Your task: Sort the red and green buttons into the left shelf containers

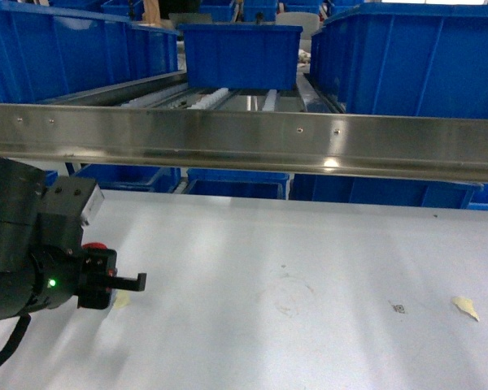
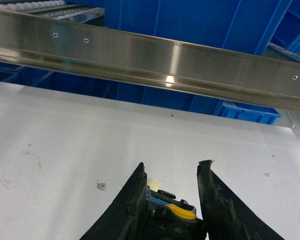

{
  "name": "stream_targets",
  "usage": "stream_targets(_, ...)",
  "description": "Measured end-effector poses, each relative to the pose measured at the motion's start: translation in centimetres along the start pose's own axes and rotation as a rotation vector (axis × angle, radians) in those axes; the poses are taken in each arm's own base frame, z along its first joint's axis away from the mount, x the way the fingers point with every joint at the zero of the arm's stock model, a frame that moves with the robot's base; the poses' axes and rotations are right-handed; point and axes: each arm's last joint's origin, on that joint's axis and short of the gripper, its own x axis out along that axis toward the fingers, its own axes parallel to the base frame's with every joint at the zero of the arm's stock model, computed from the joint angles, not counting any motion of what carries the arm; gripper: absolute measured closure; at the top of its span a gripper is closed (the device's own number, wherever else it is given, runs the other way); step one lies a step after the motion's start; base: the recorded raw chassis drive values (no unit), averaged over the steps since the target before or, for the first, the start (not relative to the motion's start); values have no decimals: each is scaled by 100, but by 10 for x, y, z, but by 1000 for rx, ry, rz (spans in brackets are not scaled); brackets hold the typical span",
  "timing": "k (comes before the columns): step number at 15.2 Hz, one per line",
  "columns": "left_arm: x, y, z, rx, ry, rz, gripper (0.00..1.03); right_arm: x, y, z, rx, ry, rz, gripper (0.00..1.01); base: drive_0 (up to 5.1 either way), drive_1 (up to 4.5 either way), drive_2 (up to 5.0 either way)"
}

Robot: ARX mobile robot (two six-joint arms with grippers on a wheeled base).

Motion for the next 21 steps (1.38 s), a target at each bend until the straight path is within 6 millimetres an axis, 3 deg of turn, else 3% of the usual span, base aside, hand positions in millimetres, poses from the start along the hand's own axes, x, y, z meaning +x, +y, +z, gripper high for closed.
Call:
stream_targets(4, -55, -9, 31, 34, -196, -125, 78, 0, 0, 0, 0, 0, 0, 73, 0, 0, 0)
stream_targets(7, -102, -9, 42, 27, -325, -168, 78, 0, 0, 0, 0, 0, 0, 73, 0, 0, 0)
stream_targets(10, -160, 4, 49, -45, -459, -128, 78, 0, 0, 0, 0, 0, 0, 73, 0, 0, 0)
stream_targets(12, -182, 21, 51, -108, -557, -63, 78, 0, 0, 0, 0, 0, 0, 73, 0, 0, 0)
stream_targets(21, -180, 21, 50, -105, -549, -71, 78, 0, 0, 0, 1, -3, -4, 73, 0, 0, 0)
